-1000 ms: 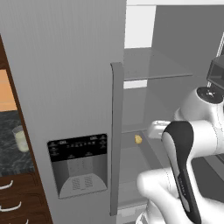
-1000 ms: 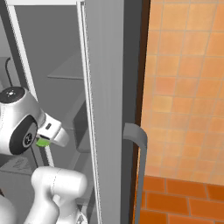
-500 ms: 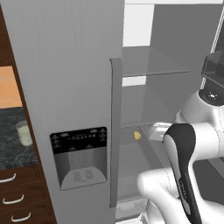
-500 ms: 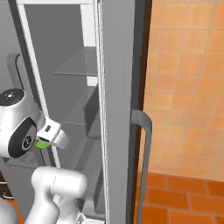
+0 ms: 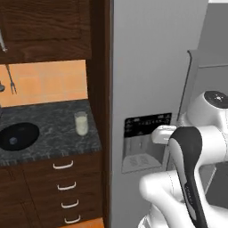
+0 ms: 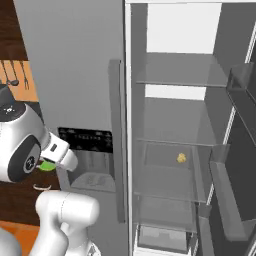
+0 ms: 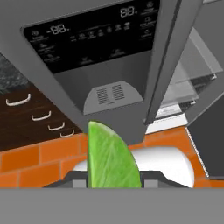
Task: Grab a lemon wedge from the fridge and one ice cube from the ice bowl, and put them in the glass of lemonade.
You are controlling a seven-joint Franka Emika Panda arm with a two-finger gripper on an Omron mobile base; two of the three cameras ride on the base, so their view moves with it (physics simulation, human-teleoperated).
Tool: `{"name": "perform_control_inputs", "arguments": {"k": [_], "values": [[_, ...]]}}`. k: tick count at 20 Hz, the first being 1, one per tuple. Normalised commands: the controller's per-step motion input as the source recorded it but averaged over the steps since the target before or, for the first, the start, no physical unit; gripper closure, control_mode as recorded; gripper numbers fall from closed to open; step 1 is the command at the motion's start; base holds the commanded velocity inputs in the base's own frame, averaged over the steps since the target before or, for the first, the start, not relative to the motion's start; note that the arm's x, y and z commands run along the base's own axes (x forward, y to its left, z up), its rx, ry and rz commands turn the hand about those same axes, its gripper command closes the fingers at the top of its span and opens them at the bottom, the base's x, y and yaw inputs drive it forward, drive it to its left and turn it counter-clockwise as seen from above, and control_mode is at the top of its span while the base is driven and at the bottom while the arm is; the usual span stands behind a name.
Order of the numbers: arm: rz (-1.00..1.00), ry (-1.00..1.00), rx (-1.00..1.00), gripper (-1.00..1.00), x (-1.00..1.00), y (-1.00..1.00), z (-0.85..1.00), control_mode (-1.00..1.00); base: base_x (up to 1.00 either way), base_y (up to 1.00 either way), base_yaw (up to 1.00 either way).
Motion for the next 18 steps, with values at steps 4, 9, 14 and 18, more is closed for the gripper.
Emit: {"name": "perform_control_inputs", "arguments": {"k": [4,9,14,18], "values": [[0.0,0.0,0.0,1.0,0.0,0.0,0.0,1.0,-0.04,1.0,0.0],[0.0,0.0,0.0,1.0,0.0,0.0,0.0,1.0,-0.04,1.0,-0.12],[0.0,0.0,0.0,1.0,0.0,0.0,0.0,1.0,0.02,1.0,-0.39],[0.0,0.0,0.0,1.0,0.0,0.0,0.0,1.0,0.39,0.81,-0.31]]}}
